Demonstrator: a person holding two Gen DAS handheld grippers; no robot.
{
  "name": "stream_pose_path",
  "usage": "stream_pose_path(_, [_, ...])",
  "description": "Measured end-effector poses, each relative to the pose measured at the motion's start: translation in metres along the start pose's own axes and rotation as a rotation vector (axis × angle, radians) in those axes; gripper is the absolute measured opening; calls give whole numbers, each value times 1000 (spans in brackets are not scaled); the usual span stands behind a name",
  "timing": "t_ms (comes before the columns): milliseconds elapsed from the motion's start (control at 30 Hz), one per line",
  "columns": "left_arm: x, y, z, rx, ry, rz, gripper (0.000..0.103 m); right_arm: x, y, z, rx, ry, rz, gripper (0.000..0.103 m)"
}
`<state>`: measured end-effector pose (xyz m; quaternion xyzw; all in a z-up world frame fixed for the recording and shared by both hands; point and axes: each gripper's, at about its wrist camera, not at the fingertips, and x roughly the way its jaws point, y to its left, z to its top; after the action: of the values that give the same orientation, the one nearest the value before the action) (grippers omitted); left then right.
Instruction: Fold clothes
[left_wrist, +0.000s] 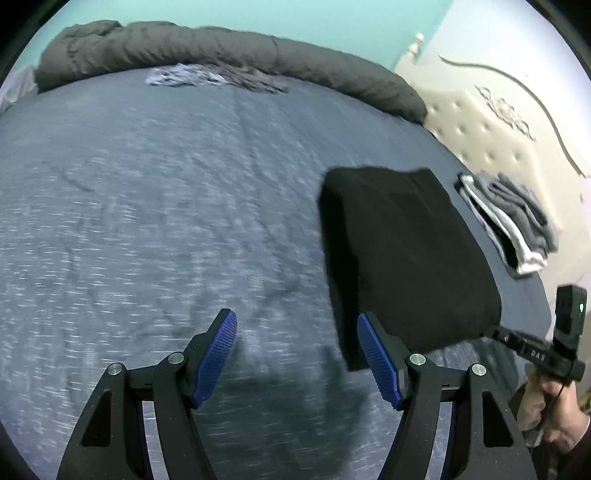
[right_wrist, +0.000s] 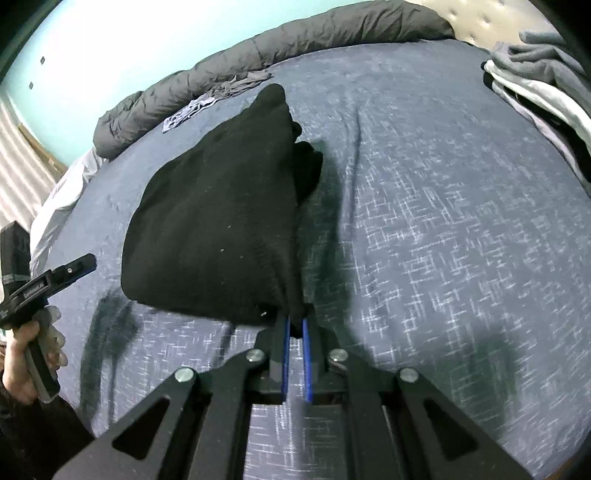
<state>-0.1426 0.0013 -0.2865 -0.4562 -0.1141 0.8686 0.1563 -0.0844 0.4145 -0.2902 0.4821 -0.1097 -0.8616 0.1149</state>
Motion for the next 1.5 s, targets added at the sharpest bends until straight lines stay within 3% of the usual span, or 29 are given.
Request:
stream_pose_path(333, [28,-37,-11,95,96,-65,72,-17,-13,9,32,-30,-3,5])
stream_pose_path(567, [33,-44,-11,95,118,-96,72,-29,-22,16,55,-51,-5,10])
stream_pose_path(733, [37,-45,-9,94,114,-76,72,-48,-11,33,41,-155,12,10])
stream_pose_path(833, [39,-45,-7,94,106,-64,72,-41,11,44,-15,-159,56,10])
stream_pose_path(967, [46,-46,-6,99,103,-51,72,-13,37,52,-111,-128,23,10])
stream_pose_path(1100, [53,-47,-6,107,112,-45,72,23,26,50,-111,-69,-64,1])
stream_pose_path(1200, [55,-48,-4,116,114,-37,72,35,5,47,-32,-59,-58,0])
stream_pose_path(1500, [68,-48,-4,100,153,-22,74,48,-5,41,9,-39,-89,0])
